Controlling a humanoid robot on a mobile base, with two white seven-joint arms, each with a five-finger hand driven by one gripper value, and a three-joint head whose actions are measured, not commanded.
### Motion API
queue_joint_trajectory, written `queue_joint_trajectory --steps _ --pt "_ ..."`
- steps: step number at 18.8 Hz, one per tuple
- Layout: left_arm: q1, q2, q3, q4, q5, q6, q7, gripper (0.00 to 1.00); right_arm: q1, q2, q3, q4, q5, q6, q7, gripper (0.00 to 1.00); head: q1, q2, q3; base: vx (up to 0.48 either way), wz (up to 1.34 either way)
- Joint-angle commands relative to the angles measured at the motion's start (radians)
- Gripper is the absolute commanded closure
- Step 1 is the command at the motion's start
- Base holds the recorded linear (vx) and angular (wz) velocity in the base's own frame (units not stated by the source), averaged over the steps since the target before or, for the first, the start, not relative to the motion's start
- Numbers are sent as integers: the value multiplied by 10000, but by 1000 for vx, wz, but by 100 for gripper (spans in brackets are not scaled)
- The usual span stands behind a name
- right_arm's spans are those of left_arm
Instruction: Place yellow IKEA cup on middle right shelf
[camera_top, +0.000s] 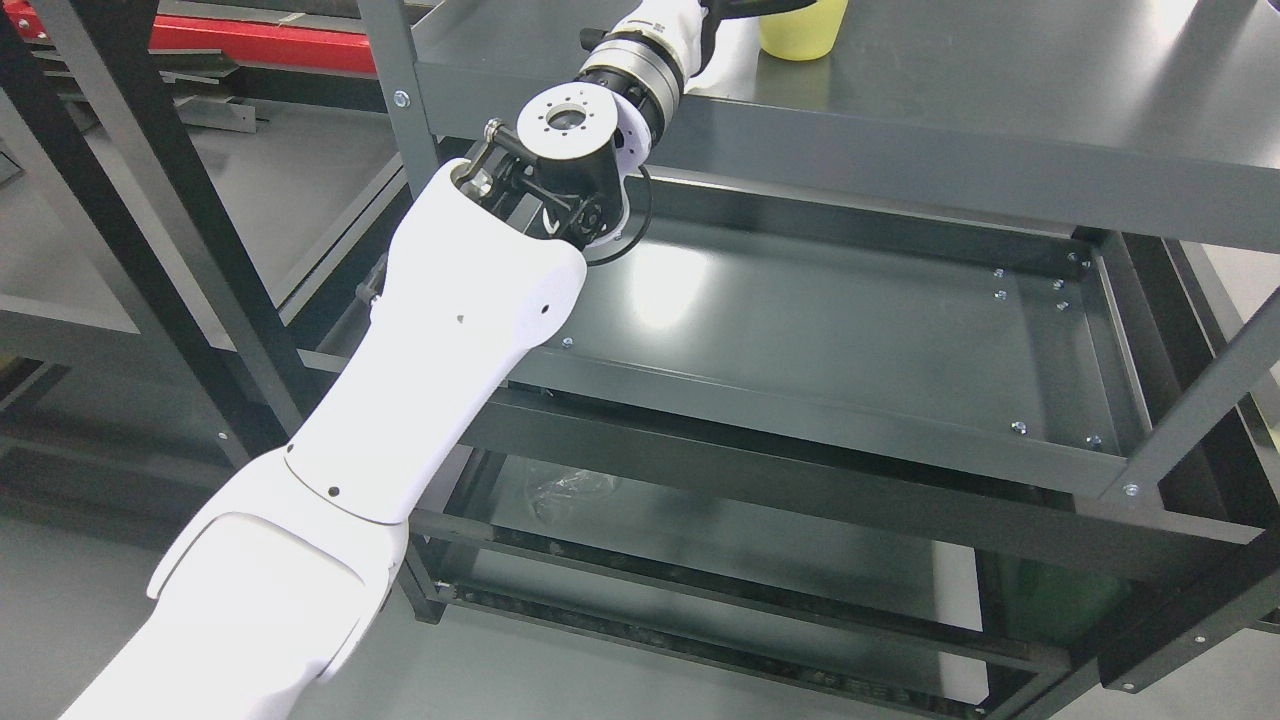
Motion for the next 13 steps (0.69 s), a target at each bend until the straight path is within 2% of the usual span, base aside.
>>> queue_joint_trajectory --steps 1,5,10,13 --pt "452 174 238 -1495 -71 234 34 1 138 -175 184 0 -245 -5 -6 1 0 0 0 0 0" --pt "882 336 683 -2447 -529 419 64 1 138 -175 169 0 -245 -5 -6 1 0 0 0 0 0" --pt "1603 1164 1113 -3261 -654 389 80 1 138 -175 169 0 -245 -5 -6 1 0 0 0 0 0" --pt "1940 1609 1512 -3491 -807 -298 80 1 138 -175 169 0 -245 -5 -6 1 0 0 0 -8 0"
